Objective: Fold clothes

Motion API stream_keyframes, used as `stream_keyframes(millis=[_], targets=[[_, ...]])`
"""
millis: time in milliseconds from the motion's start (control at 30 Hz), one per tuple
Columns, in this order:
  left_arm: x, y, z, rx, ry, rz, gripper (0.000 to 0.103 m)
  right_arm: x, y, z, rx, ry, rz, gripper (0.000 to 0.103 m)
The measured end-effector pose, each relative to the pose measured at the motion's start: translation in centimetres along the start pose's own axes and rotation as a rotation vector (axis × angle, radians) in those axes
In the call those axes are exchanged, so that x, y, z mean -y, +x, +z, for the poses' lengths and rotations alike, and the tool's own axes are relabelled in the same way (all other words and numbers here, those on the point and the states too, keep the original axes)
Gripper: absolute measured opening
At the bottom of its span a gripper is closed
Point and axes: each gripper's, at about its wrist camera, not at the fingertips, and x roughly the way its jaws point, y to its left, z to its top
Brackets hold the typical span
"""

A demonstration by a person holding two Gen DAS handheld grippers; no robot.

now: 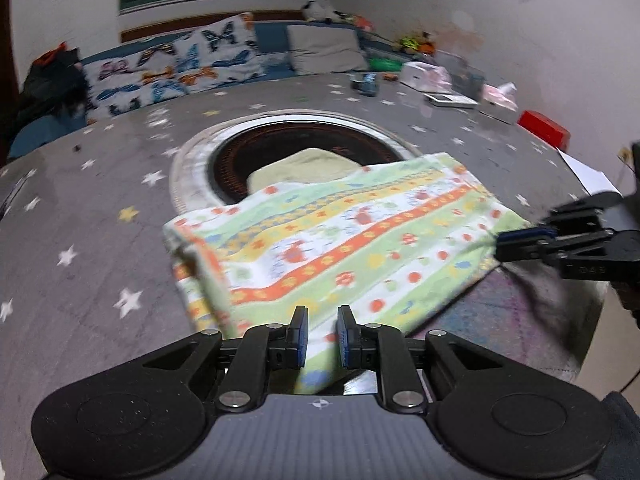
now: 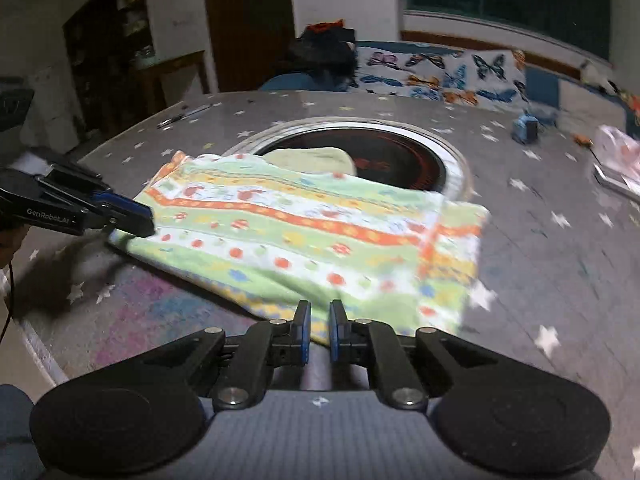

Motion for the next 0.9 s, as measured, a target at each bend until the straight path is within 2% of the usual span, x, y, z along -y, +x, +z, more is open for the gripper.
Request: stream_keyframes(millis=[167, 367, 500, 767, 900], targets=[[-0.9, -0.3, 0.0, 0.002, -0.029, 0.030, 0.018, 1.0, -1.2, 0.8, 0.055, 0.018, -0.036, 0.009], [-1.9, -0.5, 0.3, 0.002, -0.057, 0.049, 0.018, 2.3, 0.8, 1.1, 0.007, 0.045, -0.056, 0.009], [-2.4, -0.6, 1.1, 0.013, -0.064, 0.063, 0.018, 2.3, 0.7, 2.5, 0.038, 0.022, -0.074, 0.009], [-4.6, 1.6, 4.2, 0.032, -0.097, 0.097, 0.018, 3.6, 4.8, 6.1, 0.055, 0.039, -0.086, 0.009], [-6.4, 3.1, 4.4, 0.000, -0.127, 0.126, 0.018, 4.7, 6.7, 6.3, 0.025, 0.069, -0.110, 0.009]])
